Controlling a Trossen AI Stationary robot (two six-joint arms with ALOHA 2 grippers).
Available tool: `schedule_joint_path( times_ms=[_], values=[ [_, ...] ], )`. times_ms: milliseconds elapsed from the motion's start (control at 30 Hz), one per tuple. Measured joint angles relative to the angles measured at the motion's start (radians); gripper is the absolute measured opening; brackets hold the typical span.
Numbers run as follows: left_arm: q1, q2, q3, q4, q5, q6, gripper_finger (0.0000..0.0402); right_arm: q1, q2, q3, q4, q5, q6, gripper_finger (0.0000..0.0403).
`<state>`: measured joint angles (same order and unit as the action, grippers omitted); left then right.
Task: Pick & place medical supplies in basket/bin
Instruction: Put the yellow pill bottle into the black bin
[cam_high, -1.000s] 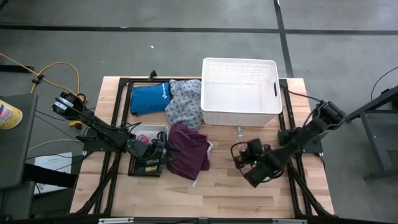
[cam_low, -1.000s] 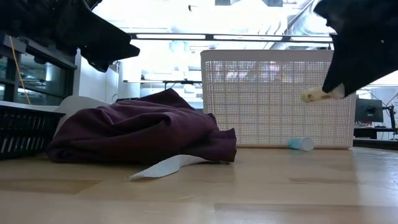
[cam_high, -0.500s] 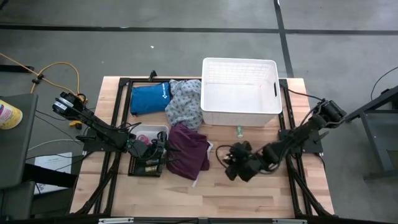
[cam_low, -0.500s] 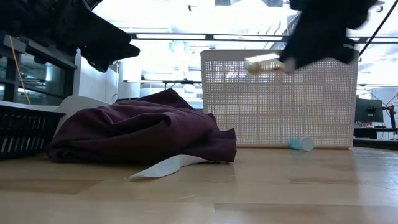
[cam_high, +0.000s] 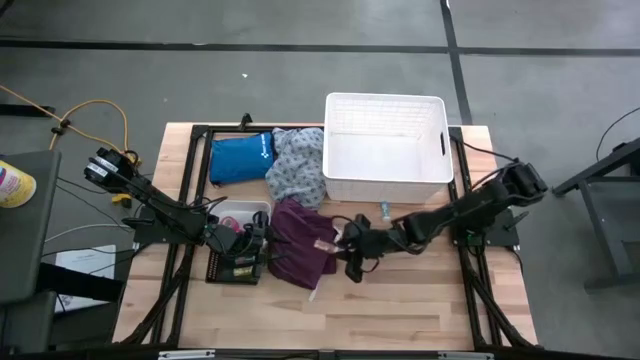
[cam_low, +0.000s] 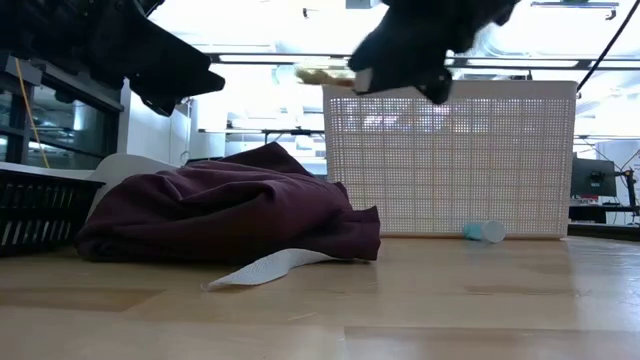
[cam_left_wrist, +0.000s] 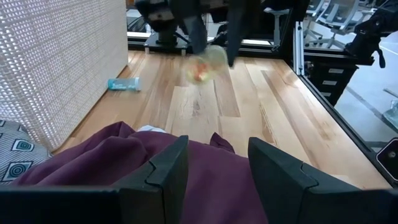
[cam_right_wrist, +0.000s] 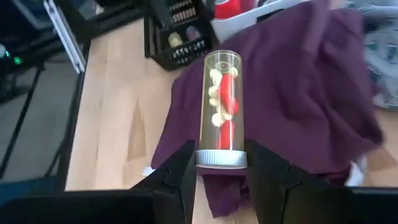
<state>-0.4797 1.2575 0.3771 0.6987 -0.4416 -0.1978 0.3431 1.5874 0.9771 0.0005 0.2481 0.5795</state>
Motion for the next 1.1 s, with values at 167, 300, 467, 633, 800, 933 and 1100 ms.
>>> schedule_joint_path(
  times_ms=[167, 300, 467, 633, 800, 933, 1100],
  values=[
    [0.0, 0.0, 0.0, 0.006, 0.0, 0.0, 0.0159, -0.003, 0.082, 0.077, 0.005, -0.037, -0.063, 0.0105],
    [0.0, 0.0, 0.0, 0.007, 0.0, 0.0, 0.0159, 0.004, 0.152, 0.156, 0.004, -0.049, -0.112, 0.0105],
    [0.0, 0.0, 0.0, 0.007, 0.0, 0.0, 0.0159, 0.004, 0.206, 0.21, 0.001, -0.08, -0.138, 0.0105],
    [0.0, 0.0, 0.0, 0.01, 0.0, 0.0, 0.0159, 0.004, 0.213, 0.211, -0.02, -0.098, -0.138, 0.0105],
    [0.0, 0.0, 0.0, 0.012, 0.0, 0.0, 0.0159, 0.007, 0.213, 0.211, -0.023, -0.099, -0.138, 0.0105],
    [0.0, 0.0, 0.0, 0.013, 0.0, 0.0, 0.0159, 0.007, 0.213, 0.211, -0.023, -0.099, -0.138, 0.0105],
    [0.0, 0.0, 0.0, 0.013, 0.0, 0.0, 0.0159, 0.007, 0.213, 0.211, -0.023, -0.098, -0.138, 0.0105]
  ],
)
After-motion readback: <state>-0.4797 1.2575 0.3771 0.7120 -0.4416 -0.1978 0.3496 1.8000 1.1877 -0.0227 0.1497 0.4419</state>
